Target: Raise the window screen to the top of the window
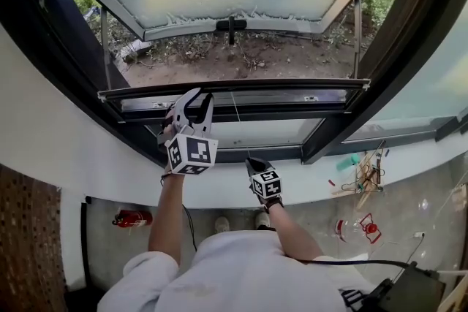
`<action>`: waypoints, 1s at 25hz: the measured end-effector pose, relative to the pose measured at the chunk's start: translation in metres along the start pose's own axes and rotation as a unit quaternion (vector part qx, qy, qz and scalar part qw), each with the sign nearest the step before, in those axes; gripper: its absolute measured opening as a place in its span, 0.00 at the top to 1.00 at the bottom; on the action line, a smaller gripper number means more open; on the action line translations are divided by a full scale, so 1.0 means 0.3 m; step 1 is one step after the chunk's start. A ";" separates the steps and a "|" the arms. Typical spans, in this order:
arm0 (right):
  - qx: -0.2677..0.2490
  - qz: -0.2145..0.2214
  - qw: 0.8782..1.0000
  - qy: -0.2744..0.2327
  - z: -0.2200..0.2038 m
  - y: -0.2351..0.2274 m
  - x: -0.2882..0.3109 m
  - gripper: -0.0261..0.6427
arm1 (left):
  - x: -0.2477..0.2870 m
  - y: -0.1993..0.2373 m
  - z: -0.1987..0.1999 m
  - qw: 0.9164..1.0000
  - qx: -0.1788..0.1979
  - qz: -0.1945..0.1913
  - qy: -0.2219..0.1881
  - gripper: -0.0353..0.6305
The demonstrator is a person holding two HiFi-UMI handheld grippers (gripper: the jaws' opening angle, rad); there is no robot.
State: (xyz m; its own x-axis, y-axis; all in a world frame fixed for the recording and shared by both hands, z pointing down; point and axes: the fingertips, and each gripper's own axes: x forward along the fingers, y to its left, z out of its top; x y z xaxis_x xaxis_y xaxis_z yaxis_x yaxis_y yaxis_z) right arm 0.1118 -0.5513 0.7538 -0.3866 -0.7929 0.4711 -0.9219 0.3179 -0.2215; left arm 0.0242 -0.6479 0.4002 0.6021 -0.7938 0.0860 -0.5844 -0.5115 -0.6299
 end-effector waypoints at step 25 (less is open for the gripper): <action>-0.019 0.009 0.998 -0.066 0.206 0.047 -0.001 0.96 | -0.109 -0.093 -0.098 0.938 -0.342 -0.032 -0.047 0.91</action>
State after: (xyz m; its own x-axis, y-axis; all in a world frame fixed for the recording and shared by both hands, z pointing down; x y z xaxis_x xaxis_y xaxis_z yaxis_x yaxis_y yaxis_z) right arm 0.1007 -0.5788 0.6977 -0.3994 -0.8474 0.3498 -0.9158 0.3508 -0.1956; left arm 0.0048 -0.6174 0.4378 0.6739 -0.7387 0.0175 -0.7389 -0.6736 0.0205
